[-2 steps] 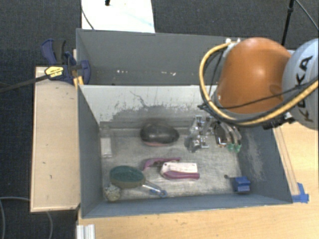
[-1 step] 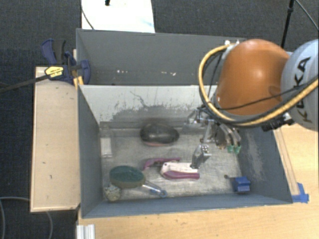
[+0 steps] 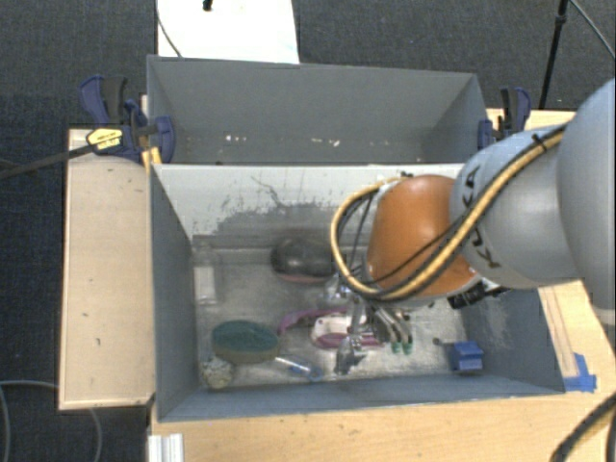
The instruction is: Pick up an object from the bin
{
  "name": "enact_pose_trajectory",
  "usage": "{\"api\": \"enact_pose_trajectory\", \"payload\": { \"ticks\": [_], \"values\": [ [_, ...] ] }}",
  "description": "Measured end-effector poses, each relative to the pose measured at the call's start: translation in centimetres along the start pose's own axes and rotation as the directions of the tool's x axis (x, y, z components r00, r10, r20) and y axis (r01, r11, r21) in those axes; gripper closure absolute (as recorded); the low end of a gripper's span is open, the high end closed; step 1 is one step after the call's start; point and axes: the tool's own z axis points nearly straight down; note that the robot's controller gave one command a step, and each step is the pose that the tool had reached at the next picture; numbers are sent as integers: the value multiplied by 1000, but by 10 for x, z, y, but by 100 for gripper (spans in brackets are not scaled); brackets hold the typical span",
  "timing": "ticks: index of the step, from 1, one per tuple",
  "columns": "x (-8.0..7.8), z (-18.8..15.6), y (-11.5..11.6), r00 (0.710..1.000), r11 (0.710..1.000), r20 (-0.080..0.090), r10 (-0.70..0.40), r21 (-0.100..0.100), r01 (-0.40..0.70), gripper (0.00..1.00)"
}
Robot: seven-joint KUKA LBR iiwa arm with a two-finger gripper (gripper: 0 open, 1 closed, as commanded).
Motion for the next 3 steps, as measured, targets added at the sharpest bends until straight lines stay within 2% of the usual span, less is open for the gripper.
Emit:
{"api": "enact_pose_trajectory", "payload": {
  "ticks": [1,2,3],
  "values": [
    [3,27,-24,979,979,3,202,-1,-202,0],
    [2,26,-23,979,979,4,204,-2,-204,100],
    [-3,-118,-33,979,979,13,204,-4,-204,100]
  ]
}}
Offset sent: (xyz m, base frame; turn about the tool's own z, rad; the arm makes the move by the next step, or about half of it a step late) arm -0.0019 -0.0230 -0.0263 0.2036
